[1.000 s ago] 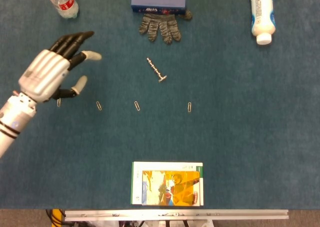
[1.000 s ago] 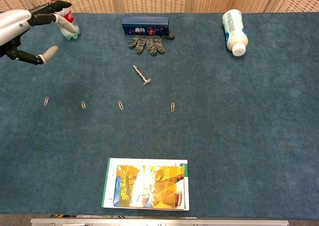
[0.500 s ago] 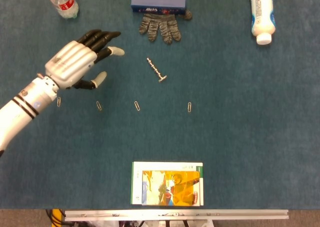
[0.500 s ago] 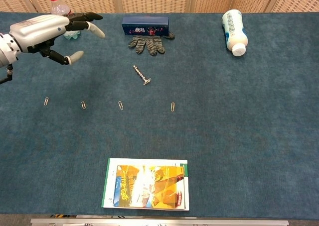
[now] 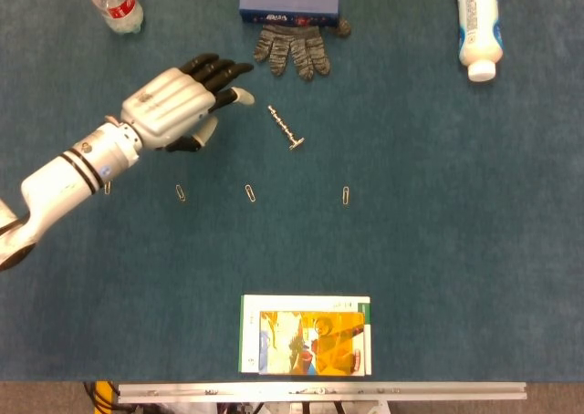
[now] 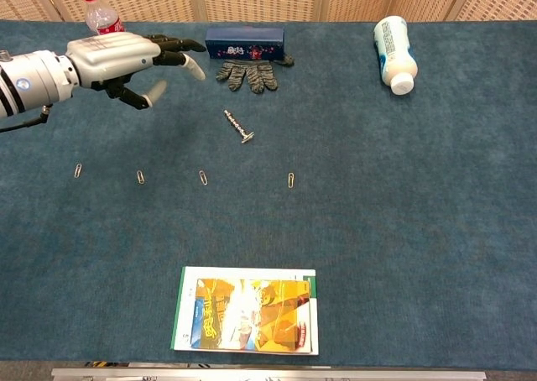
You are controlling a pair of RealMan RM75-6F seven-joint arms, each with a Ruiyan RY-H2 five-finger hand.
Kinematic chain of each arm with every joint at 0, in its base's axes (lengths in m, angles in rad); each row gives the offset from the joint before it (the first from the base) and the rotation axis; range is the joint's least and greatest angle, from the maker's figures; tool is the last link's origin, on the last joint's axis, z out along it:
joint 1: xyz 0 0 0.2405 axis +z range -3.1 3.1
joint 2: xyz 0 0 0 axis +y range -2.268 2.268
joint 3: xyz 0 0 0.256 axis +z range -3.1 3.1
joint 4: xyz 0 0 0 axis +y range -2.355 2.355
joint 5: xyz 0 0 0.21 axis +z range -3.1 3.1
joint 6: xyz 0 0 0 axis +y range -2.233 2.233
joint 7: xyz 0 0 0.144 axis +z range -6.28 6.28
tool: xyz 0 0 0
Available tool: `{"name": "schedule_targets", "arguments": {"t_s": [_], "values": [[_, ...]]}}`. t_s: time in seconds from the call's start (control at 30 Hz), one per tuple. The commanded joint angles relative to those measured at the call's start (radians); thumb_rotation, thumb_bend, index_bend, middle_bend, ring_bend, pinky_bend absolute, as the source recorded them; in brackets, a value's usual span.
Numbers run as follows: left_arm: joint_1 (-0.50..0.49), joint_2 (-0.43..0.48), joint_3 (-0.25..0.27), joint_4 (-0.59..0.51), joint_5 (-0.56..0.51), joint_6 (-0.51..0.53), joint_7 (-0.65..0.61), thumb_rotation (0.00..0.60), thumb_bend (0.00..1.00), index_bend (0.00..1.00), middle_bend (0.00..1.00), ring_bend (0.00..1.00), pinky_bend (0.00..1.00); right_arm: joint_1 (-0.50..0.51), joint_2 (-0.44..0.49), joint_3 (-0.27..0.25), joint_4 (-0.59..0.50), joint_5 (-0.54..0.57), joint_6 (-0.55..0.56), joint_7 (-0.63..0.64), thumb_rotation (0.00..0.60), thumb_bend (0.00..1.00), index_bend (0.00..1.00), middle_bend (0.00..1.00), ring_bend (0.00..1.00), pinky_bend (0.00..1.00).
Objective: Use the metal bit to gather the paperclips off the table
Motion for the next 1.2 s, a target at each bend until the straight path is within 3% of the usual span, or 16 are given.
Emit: {"name": "schedule_targets", "arguments": {"t_s": [0.03, 0.4, 1.2], "values": [[-0.017, -0.014, -0.003, 0.013, -0.015, -0.016, 0.032, 0.600, 0.77, 0.19, 0.00, 0.00, 0.00, -0.001, -0.004, 0.003, 0.007, 0.000, -0.003, 0.006, 0.600, 0.00, 0.37, 0.49, 0.43, 0.67], [-0.055, -0.071, -0.016, 0.031, -0.073, -0.058, 0.170, 0.600, 0.81, 0.14, 0.00, 0.00, 0.00, -0.007, -0.020, 0.017, 0.030, -0.004, -0.001, 0.030, 0.600, 0.00, 0.40, 0.51, 0.43, 0.67], [-0.125, -0.231, 0.021, 0.170, -0.126, -0.162, 0.242, 0.600, 0.81, 0.12, 0.00, 0.00, 0.00, -0.011, -0.051, 0.017, 0.073, -0.013, -0.032, 0.073, 0.600, 0.00, 0.41, 0.51, 0.43, 0.67]]}}
